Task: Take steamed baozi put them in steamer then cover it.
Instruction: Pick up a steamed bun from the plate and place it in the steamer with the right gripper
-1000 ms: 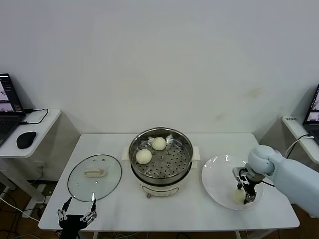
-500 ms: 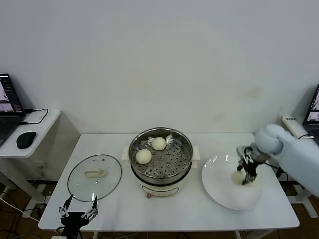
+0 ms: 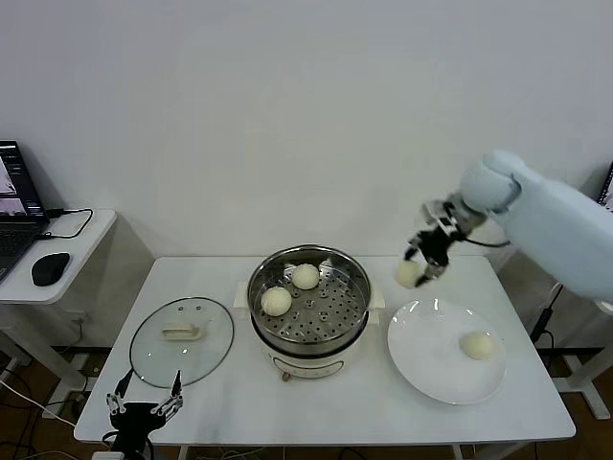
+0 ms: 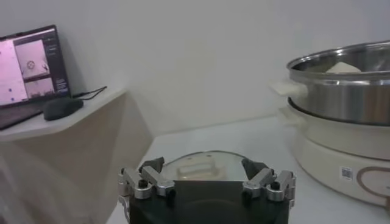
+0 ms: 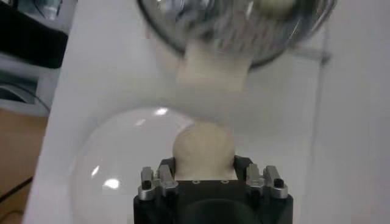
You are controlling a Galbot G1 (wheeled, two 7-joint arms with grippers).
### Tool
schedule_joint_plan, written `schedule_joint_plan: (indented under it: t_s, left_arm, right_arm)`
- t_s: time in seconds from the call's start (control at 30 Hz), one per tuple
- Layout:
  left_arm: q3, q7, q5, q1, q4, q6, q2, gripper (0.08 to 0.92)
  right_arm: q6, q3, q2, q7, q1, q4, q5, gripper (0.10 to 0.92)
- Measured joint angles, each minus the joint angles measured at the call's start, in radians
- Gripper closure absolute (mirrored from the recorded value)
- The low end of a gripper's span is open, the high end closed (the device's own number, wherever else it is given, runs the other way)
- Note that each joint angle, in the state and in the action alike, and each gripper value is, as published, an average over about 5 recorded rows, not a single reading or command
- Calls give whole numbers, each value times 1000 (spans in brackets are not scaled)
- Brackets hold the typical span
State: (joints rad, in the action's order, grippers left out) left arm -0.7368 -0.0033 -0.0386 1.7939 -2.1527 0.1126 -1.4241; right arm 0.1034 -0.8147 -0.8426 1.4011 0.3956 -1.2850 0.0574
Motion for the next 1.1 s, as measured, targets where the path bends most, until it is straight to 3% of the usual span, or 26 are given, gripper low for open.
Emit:
schedule_joint_plan:
  t_s: [0.37, 1.1]
  left_arm:
    - [-19, -8, -1, 13, -15, 0, -12, 177]
    - [-43, -22, -1, 25, -52, 0, -42, 177]
  right_arm:
    - [-241, -55, -141, -6, 67, -13, 6, 431]
    - [-607, -156, -325, -93, -39, -86, -285, 431]
